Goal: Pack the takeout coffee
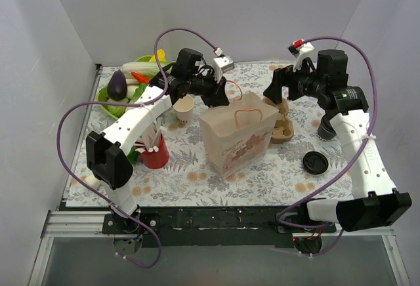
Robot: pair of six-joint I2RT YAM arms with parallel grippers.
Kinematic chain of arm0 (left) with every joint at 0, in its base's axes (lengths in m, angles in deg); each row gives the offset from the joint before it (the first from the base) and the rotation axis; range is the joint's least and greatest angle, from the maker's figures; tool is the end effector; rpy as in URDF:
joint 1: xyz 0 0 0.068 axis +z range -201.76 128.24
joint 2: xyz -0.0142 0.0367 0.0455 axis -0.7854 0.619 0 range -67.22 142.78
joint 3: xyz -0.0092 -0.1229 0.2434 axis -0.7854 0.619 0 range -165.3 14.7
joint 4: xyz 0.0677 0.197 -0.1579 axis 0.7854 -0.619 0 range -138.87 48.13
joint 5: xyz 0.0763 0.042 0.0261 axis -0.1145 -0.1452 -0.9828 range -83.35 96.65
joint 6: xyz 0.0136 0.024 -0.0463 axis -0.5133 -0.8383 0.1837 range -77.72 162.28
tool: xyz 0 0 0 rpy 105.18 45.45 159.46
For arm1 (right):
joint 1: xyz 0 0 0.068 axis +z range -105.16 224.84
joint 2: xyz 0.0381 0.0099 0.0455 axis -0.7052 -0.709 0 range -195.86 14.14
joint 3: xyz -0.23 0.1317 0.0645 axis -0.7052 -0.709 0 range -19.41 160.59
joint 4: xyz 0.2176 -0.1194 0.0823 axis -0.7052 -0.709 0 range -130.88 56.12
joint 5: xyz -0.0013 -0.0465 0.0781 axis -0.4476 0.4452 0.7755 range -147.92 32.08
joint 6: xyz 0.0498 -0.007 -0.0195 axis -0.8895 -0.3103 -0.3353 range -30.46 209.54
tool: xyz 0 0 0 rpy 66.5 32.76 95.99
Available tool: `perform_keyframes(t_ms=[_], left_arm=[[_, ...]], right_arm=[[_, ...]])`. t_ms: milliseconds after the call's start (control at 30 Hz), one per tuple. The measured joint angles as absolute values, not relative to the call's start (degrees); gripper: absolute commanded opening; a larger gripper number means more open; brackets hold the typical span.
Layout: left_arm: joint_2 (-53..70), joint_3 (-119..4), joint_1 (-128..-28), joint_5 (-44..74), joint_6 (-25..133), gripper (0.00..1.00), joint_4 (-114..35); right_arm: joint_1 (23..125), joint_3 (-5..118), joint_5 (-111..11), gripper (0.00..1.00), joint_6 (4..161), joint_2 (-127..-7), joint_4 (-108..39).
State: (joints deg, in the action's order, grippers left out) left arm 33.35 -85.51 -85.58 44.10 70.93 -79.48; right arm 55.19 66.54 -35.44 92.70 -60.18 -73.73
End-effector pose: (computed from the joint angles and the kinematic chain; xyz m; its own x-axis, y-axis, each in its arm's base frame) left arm 0.3156 -0.2376 0.3685 -0.8514 0.1124 -0.5124 0.4922 0.5088 -0.7063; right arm 0.2639 0.0620 0.4252 -0.4371 -0.1315 -0.8898 -0.5222 0.8425 0.1320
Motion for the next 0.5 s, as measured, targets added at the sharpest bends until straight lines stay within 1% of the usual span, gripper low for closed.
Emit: perform_keyframes(t_ms=[200,333,400,500], left_arm=[[33.35,-89.62,-85.65,42.88,64.39,0.00,-83.22],[33.04,-92.02,-85.65,41.57,56.81,0.00,-84.64],[32.65,-92.02,-85.65,41.19,53.84,0.00,-85.49],[31.95,-91.23,-86.04,40.34,50.32,0.00,-86.01]], right_arm=[[55.17,66.04,-34.98,0.95,96.30,-56.86,-68.73],[55.13,64.27,-35.33,0.95,97.66,-56.64,-66.69],[55.13,62.78,-35.72,0.93,98.18,-56.64,-66.21],[55.13,61.32,-35.20,0.87,99.45,-56.64,-66.34]])
